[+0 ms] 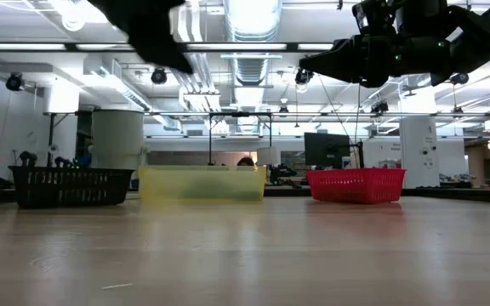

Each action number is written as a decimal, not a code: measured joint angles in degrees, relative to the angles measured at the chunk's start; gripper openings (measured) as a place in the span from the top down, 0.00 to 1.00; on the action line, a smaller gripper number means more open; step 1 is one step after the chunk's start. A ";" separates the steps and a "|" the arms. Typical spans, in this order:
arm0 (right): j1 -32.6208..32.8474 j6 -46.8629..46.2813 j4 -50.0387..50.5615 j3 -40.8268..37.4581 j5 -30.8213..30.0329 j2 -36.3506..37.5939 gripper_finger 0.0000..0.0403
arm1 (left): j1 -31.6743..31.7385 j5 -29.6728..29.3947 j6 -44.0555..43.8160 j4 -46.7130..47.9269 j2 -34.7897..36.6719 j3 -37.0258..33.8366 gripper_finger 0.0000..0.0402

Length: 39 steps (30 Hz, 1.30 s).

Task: Pick and place items into bin
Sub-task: Return to Home Position

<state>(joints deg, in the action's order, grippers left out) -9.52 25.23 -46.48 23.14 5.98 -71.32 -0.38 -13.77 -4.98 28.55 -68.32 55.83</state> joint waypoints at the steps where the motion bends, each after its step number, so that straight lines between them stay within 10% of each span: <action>1: 0.02 0.00 0.02 0.00 0.00 0.01 0.83 | -0.46 0.17 3.56 -5.31 0.86 -1.41 0.70; 14: 0.01 -1.27 1.58 0.00 0.00 0.01 0.83 | -1.07 6.70 16.23 -31.67 14.84 -22.34 0.99; 39: 0.02 -7.58 3.05 0.00 -0.02 0.00 0.83 | -1.23 7.35 18.82 -39.73 54.21 -52.22 0.99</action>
<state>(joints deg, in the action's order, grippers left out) -9.50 17.66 -43.43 23.14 5.96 -71.32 -1.61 -6.42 13.85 -11.18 -14.11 3.60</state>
